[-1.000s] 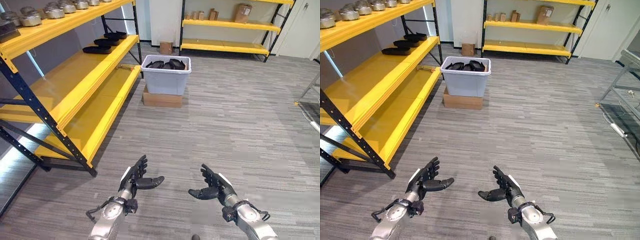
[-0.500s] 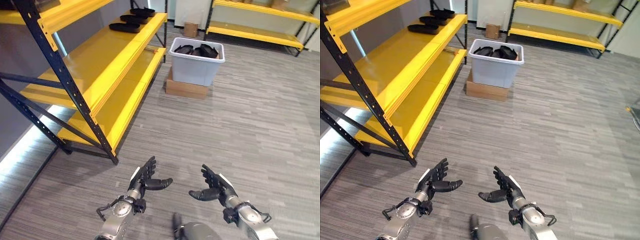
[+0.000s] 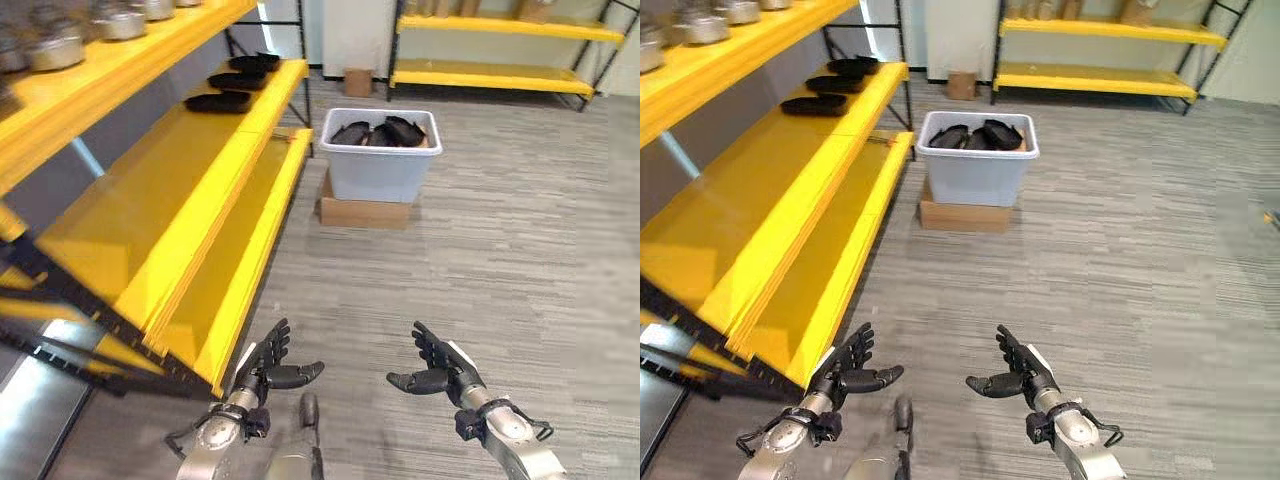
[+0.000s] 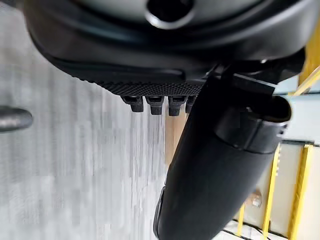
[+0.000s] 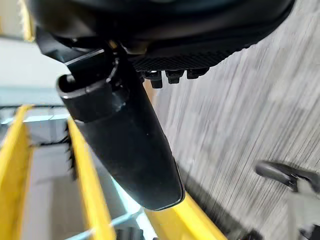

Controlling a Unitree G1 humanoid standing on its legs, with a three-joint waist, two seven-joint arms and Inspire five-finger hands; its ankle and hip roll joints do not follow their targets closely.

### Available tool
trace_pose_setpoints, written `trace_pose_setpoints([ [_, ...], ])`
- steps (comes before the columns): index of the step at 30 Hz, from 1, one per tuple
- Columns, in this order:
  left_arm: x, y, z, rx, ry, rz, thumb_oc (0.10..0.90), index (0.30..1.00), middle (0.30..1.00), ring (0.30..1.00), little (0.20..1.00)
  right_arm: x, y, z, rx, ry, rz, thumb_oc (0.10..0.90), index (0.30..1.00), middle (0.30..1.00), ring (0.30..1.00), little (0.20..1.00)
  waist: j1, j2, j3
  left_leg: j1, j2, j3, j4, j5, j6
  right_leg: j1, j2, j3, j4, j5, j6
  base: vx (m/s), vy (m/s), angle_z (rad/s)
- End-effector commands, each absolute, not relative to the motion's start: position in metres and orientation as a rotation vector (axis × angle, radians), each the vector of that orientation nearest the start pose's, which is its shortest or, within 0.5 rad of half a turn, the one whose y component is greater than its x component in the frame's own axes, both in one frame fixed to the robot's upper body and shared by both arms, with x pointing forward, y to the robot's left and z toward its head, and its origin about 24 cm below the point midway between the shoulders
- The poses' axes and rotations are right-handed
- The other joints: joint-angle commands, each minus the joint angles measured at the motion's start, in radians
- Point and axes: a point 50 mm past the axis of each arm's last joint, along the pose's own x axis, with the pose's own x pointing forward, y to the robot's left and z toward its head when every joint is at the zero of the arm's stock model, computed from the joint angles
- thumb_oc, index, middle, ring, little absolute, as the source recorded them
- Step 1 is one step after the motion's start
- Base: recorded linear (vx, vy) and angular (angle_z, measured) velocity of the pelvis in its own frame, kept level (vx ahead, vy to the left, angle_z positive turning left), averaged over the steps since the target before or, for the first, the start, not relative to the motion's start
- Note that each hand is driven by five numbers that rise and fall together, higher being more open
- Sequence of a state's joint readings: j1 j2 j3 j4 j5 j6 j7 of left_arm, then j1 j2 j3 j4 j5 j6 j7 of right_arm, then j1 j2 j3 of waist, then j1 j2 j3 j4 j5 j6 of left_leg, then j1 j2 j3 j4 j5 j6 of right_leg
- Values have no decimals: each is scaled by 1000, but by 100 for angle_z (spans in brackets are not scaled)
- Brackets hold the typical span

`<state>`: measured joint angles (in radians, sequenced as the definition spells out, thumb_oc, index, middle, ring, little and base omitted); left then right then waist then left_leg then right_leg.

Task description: Move parts from the plastic box to the shelf.

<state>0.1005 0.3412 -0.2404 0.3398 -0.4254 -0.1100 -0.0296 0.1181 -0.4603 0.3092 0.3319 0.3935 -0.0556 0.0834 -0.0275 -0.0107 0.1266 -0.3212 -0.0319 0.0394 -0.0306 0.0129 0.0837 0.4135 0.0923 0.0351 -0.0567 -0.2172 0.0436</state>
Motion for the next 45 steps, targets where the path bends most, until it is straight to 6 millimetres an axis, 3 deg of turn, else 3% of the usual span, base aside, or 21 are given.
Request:
trace_pose_setpoints([
  [1,232,184,-7,-70,150,-136,900,1000,1000,1000,1000,229,-192,-9,-75,231,282,900,1000,1000,1000,1000,49,13,-28,131,103,-36,-57,207,-191,-187,-58,4,-29,107,-14,544,157,-64],
  [5,233,183,-5,-58,140,-147,900,1000,1000,1000,1000,229,-184,-7,-64,220,309,900,1000,1000,1000,1000,46,4,-53,158,90,-11,-43,197,-171,-165,-95,4,-21,82,-6,291,106,-64],
  [11,237,185,-1,-43,130,-134,900,1000,1000,1000,1000,235,-169,-5,-53,205,347,900,1000,1000,1000,1000,52,-21,-96,169,33,35,-12,123,-112,-188,-160,2,54,71,35,179,95,9],
  [23,231,188,-7,-53,163,-116,900,1000,1000,1000,1000,227,-167,-12,-45,238,354,900,1000,1000,1000,1000,41,-37,-127,201,8,52,-43,101,-95,-191,-173,1,39,91,55,72,5,-3],
  [32,229,192,-6,-51,157,-105,900,1000,1000,1000,1000,231,-167,-9,-63,225,356,900,1000,1000,1000,1000,69,-40,-126,210,-16,63,-43,66,-70,-208,-210,-23,76,158,98,62,8,-1],
  [36,230,193,-4,-38,156,-106,900,1000,1000,1000,1000,228,-167,-10,-50,229,350,900,1000,1000,1000,1000,72,-37,-129,227,-36,51,-38,38,-54,-245,-213,-29,187,174,116,91,60,5],
  [37,232,194,-2,-20,145,-108,900,1000,1000,1000,1000,227,-165,-12,-37,232,349,900,1000,1000,1000,1000,64,-30,-107,248,-44,25,-30,17,-40,-341,-180,-11,393,242,136,83,110,13],
  [38,234,194,1,-10,136,-111,900,1000,1000,1000,1000,227,-164,-11,-34,229,354,900,1000,1000,1000,1000,54,-20,-87,268,-46,11,-29,9,-35,-393,-171,-22,493,295,147,78,117,19],
  [40,237,194,4,6,123,-120,900,1000,1000,1000,1000,226,-164,-12,-32,230,356,900,1000,1000,1000,1000,33,6,-50,309,-36,-13,-22,-7,-27,-472,-156,-55,655,330,146,107,108,61],
  [41,239,193,5,16,121,-126,900,1000,1000,1000,1000,225,-165,-13,-33,233,352,900,1000,1000,1000,1000,22,22,-29,332,-28,-24,-17,-17,-23,-518,-148,-67,720,319,137,255,155,97],
  [42,239,193,4,19,123,-133,900,1000,1000,1000,1000,223,-167,-15,-21,244,337,900,1000,1000,1000,1000,7,43,-14,365,-21,-39,0,-39,-20,-586,-149,-110,744,264,105,298,119,68],
  [45,239,192,3,10,128,-138,900,1000,1000,1000,1000,219,-171,-16,1,251,317,900,1000,1000,1000,1000,-18,47,1,395,-26,-70,28,-64,-25,-623,-162,-146,687,200,73,192,10,44],
])
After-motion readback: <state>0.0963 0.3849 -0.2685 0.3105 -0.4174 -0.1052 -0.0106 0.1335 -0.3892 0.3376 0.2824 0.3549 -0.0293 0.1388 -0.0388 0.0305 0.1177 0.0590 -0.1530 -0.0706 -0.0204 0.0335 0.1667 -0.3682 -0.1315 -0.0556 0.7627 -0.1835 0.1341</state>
